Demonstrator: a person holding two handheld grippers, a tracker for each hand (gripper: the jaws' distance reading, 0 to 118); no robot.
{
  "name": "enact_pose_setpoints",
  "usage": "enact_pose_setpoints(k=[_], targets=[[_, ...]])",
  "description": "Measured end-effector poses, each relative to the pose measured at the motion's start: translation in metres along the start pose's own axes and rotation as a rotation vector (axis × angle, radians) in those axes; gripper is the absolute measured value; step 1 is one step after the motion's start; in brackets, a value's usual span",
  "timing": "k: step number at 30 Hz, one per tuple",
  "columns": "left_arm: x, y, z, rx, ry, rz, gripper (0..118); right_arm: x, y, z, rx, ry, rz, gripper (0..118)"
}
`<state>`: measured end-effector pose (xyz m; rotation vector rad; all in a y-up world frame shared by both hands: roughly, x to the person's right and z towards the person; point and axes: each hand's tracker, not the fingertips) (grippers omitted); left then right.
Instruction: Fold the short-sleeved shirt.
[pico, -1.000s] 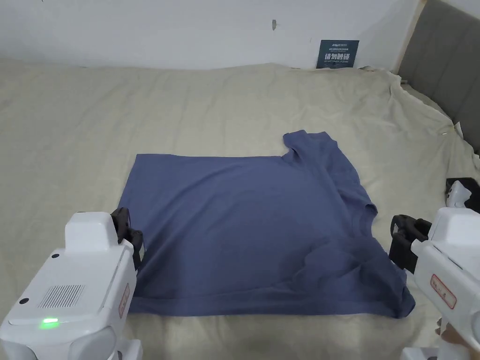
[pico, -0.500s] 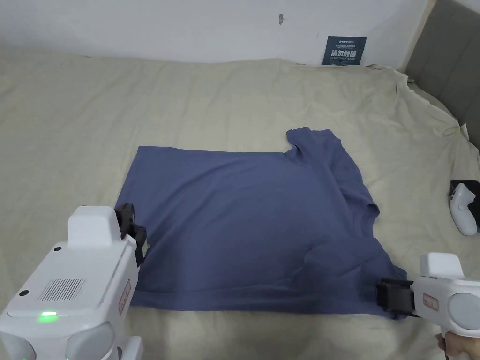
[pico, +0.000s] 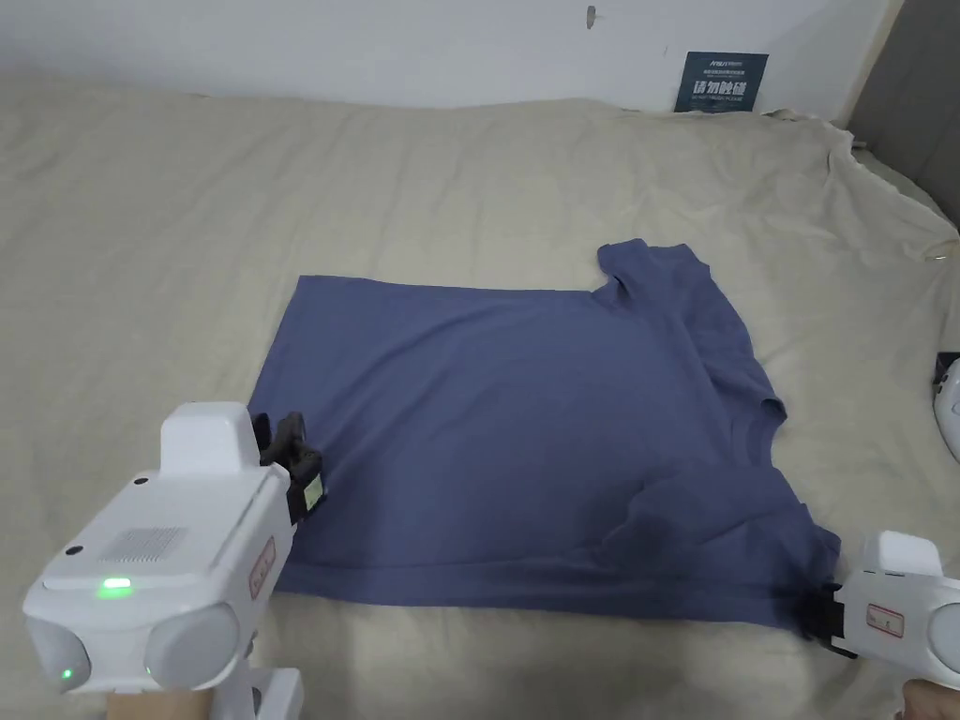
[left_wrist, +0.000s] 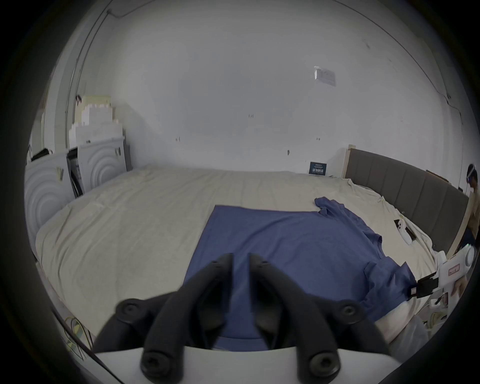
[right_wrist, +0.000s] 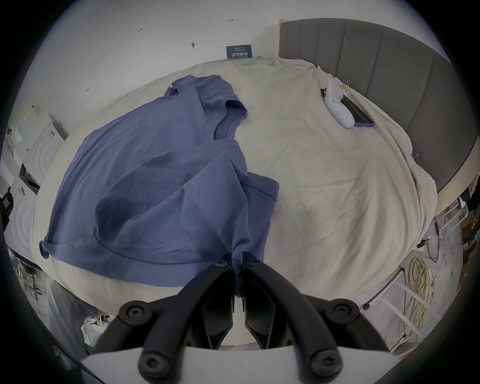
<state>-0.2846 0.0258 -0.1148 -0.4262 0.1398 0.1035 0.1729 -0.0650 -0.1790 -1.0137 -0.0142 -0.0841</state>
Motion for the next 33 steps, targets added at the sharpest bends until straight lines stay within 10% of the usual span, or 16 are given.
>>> enact_pose_setpoints(k=[6, 16, 23, 28, 33], targets=[[-0.02, 0.013, -0.02, -0.149, 0.022, -0.062, 118, -0.005, 0.002, 0.009, 0.024, 0.001, 0.02, 3], [-0.058, -0.026, -0.044, -0.476, 0.105, -0.097, 118, -0.006, 0.001, 0.008, 0.025, -0.011, 0.048, 3], [-0.063, -0.065, -0.055, -0.593, 0.108, -0.121, 80, -0.01, 0.001, 0.01, 0.02, -0.018, 0.059, 3], [-0.056, -0.069, -0.055, -0.594, 0.066, -0.066, 11, -0.012, 0.002, 0.013, 0.021, -0.02, 0.06, 3], [-0.055, -0.065, -0.052, -0.576, 0.019, -0.14, 7, -0.012, 0.005, 0.019, 0.018, -0.018, 0.071, 3]])
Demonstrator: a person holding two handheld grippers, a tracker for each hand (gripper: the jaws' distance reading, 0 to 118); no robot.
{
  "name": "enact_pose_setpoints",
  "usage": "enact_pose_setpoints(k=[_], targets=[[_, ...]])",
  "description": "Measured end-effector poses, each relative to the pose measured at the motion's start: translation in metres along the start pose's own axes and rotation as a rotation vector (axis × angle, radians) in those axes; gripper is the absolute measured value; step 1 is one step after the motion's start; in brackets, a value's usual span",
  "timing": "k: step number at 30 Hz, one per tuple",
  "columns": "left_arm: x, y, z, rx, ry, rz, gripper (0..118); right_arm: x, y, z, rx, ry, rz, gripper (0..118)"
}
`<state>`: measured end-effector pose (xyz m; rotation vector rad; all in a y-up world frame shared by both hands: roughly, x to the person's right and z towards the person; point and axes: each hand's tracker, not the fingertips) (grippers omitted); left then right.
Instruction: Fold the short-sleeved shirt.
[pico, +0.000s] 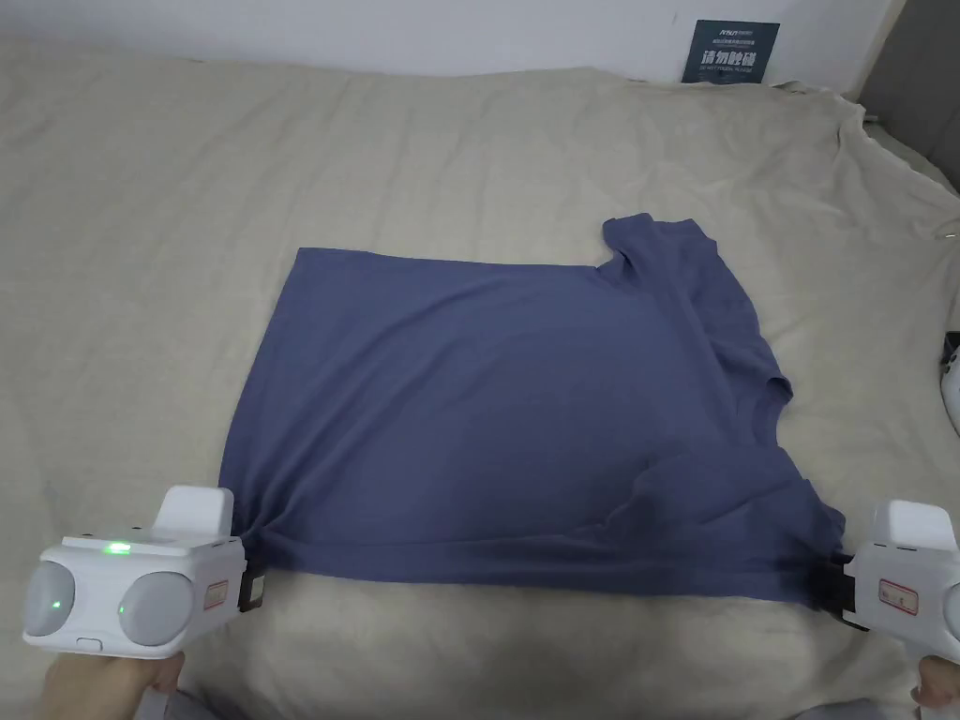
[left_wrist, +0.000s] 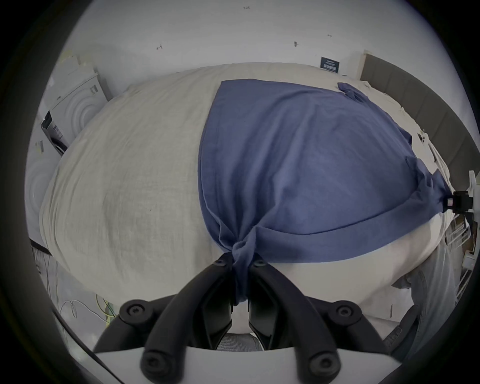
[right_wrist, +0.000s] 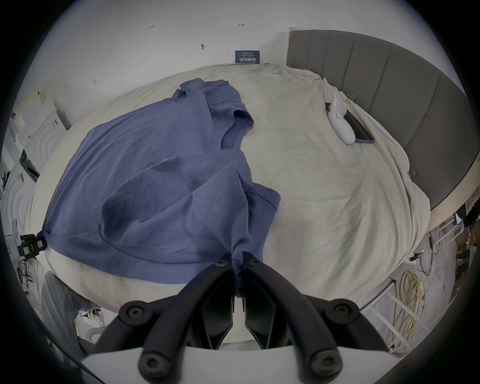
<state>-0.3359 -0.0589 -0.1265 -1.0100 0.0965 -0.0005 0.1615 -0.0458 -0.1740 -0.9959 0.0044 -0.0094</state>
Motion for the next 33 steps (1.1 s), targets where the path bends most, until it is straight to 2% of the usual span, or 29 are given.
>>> enact_pose_setpoints(k=[8, 11, 15, 24, 33], targets=[[-0.03, 0.021, 0.038, 0.074, -0.082, 0.086, 6, 0.013, 0.028, 0.024, 0.009, 0.049, 0.015, 3], [-0.033, 0.044, 0.047, 0.107, -0.1, 0.115, 6, 0.015, 0.049, 0.033, 0.034, 0.069, -0.005, 3], [-0.029, 0.085, 0.05, 0.165, -0.094, 0.141, 6, 0.009, 0.085, 0.031, 0.091, 0.048, -0.016, 3], [-0.011, 0.174, -0.016, 0.161, -0.021, 0.124, 6, -0.01, 0.165, -0.044, 0.073, -0.059, -0.036, 3], [-0.008, 0.198, -0.084, 0.002, 0.031, 0.107, 6, -0.018, 0.201, -0.109, 0.027, -0.046, -0.105, 3]])
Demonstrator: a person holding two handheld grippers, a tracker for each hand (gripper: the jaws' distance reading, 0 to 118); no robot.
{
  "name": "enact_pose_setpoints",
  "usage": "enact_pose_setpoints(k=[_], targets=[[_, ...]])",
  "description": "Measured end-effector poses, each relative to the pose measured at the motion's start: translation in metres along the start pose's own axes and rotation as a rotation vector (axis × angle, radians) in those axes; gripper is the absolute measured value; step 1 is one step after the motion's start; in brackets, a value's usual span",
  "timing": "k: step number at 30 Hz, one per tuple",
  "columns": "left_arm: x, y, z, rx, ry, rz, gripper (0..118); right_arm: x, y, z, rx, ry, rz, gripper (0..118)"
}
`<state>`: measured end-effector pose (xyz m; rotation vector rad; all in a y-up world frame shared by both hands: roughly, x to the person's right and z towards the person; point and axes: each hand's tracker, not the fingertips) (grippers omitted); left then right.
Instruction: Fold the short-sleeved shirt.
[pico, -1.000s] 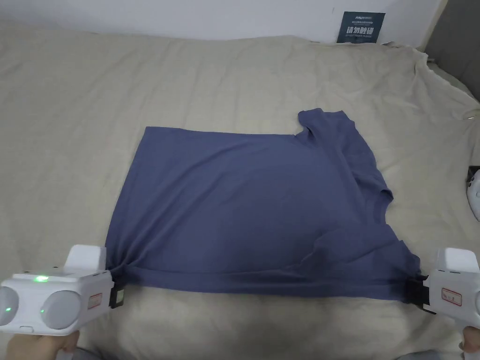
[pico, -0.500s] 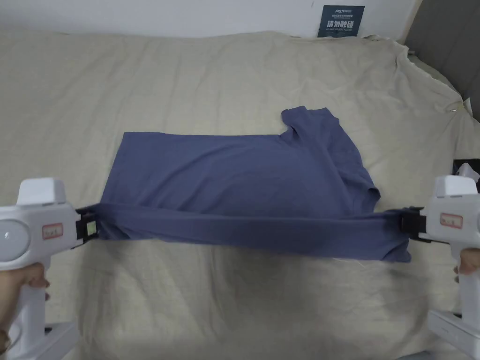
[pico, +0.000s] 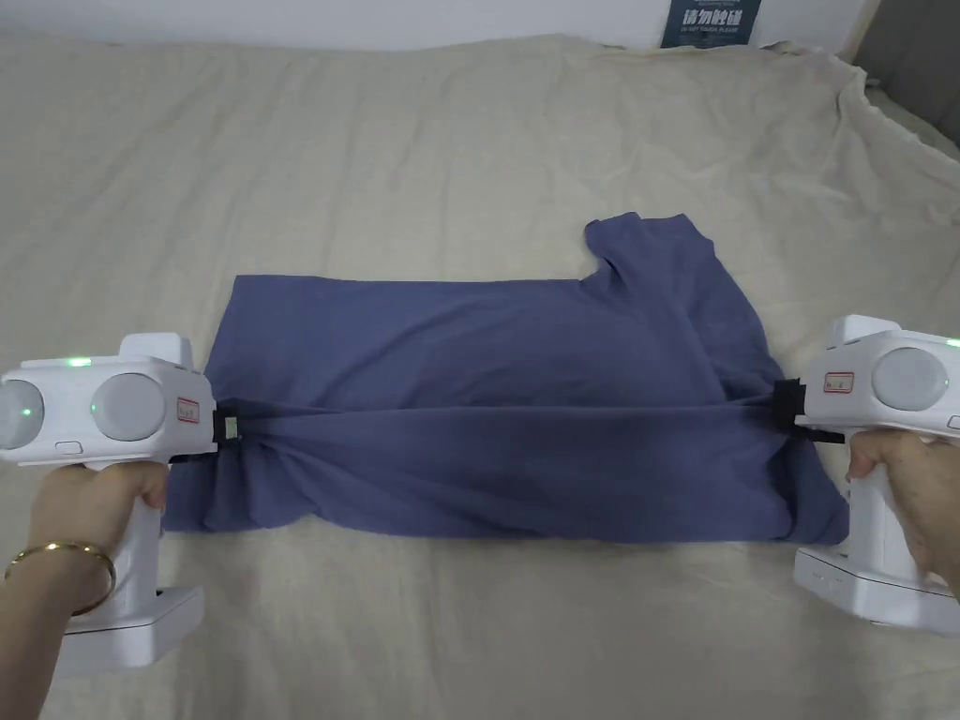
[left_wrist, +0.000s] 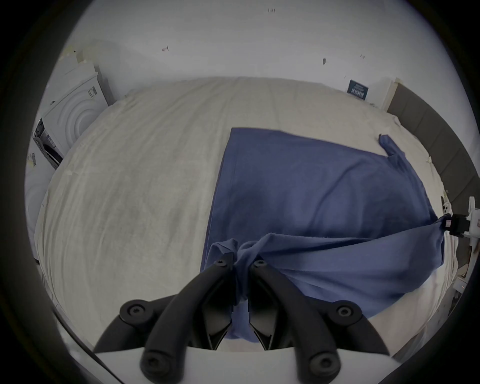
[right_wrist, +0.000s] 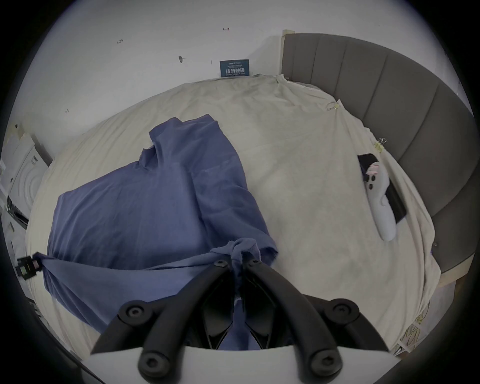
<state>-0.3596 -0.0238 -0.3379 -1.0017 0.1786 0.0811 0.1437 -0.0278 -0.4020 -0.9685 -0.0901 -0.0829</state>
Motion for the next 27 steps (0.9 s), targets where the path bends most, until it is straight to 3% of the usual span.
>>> enact_pose_setpoints(k=[3, 5, 6, 7, 8, 9, 10, 11, 12, 16, 20, 24, 27], targets=[[-0.001, 0.001, -0.013, -0.009, 0.003, 0.033, 12, -0.003, 0.007, -0.014, -0.019, 0.009, -0.005, 3], [-0.001, 0.001, -0.014, 0.001, 0.003, 0.045, 40, -0.005, 0.01, -0.017, -0.029, -0.001, 0.01, 4], [-0.002, 0.002, -0.013, 0.009, 0.04, 0.043, 71, -0.005, 0.011, -0.016, -0.033, 0.002, 0.026, 6], [-0.003, 0.005, -0.01, 0.024, 0.063, 0.041, 91, -0.005, 0.012, -0.014, -0.032, -0.005, 0.033, 14], [-0.005, 0.006, -0.006, 0.048, 0.073, 0.047, 105, -0.004, 0.014, -0.01, -0.028, -0.012, 0.039, 34], [-0.007, 0.008, 0.004, 0.097, 0.076, 0.059, 110, -0.003, 0.015, -0.003, -0.014, -0.015, 0.041, 71], [-0.01, 0.009, 0.013, 0.139, 0.067, 0.066, 110, -0.002, 0.017, 0.005, 0.009, -0.014, 0.044, 96], [-0.013, 0.012, 0.016, 0.169, 0.066, 0.076, 110, -0.002, 0.018, 0.013, 0.056, -0.027, 0.063, 109], [-0.014, 0.014, 0.025, 0.204, 0.08, 0.092, 110, -0.003, 0.02, 0.026, 0.107, -0.047, 0.086, 112], [-0.014, 0.009, 0.073, 0.42, 0.14, 0.096, 110, -0.004, 0.018, 0.085, 0.298, -0.07, 0.172, 112], [0.001, -0.029, 0.122, 0.636, 0.215, -0.023, 109, -0.007, -0.015, 0.152, 0.548, -0.033, 0.197, 112], [0.013, -0.071, 0.154, 0.722, 0.116, -0.104, 80, -0.015, -0.066, 0.201, 0.739, 0.046, 0.219, 112], [0.019, -0.094, 0.168, 0.734, 0.09, -0.1, 77, -0.022, -0.1, 0.222, 0.779, 0.061, 0.207, 112]])
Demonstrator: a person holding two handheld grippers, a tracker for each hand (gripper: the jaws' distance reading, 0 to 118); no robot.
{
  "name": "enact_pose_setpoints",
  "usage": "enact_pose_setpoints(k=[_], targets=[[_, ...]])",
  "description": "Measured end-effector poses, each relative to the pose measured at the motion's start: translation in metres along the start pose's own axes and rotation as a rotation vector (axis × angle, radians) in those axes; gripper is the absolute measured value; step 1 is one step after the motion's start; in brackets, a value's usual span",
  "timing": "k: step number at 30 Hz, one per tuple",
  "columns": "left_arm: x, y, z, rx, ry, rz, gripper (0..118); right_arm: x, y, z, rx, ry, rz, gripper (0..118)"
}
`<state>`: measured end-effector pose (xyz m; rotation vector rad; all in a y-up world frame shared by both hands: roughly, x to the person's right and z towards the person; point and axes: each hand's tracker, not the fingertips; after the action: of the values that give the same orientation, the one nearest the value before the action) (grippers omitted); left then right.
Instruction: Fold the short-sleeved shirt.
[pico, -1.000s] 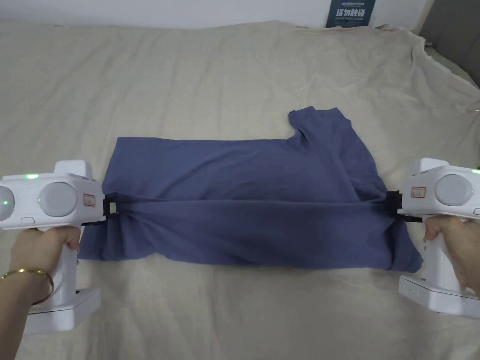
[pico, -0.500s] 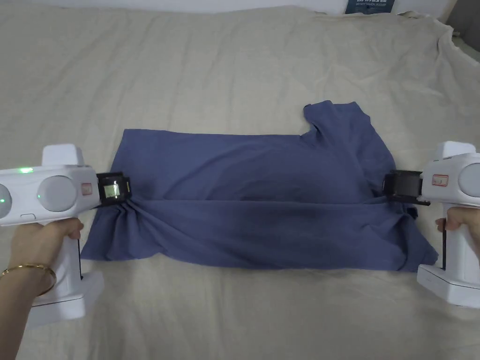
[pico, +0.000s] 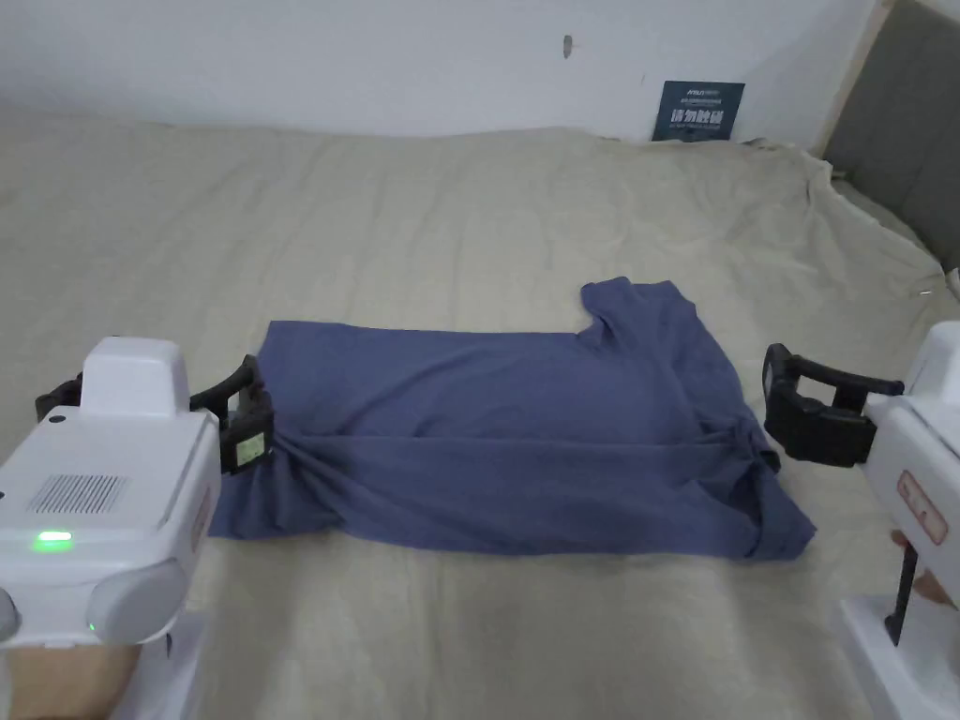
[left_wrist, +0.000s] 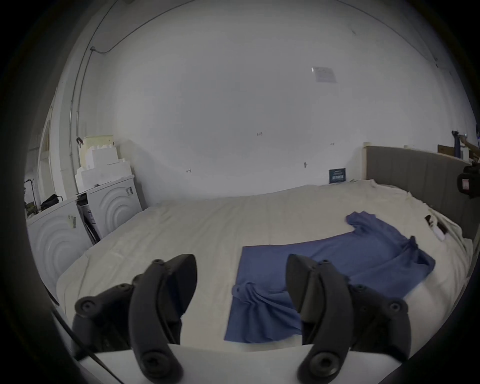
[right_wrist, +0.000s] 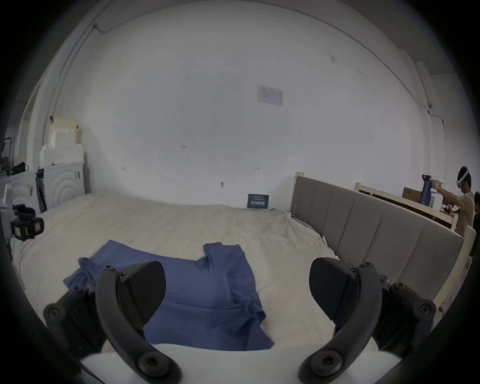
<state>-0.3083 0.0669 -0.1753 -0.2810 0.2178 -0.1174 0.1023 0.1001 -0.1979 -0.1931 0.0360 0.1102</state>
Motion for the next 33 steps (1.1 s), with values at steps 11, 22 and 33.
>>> enact_pose_setpoints(k=[11, 22, 33], targets=[[0.005, -0.018, 0.051, 0.055, -0.069, 0.062, 0, 0.0, -0.023, 0.052, 0.005, 0.042, -0.09, 3], [0.012, -0.015, 0.063, 0.055, -0.088, 0.095, 0, 0.001, -0.021, 0.048, -0.017, 0.072, -0.12, 0], [0.015, -0.014, 0.053, 0.029, -0.103, 0.117, 0, 0.02, -0.013, -0.04, -0.365, 0.094, -0.12, 0]])
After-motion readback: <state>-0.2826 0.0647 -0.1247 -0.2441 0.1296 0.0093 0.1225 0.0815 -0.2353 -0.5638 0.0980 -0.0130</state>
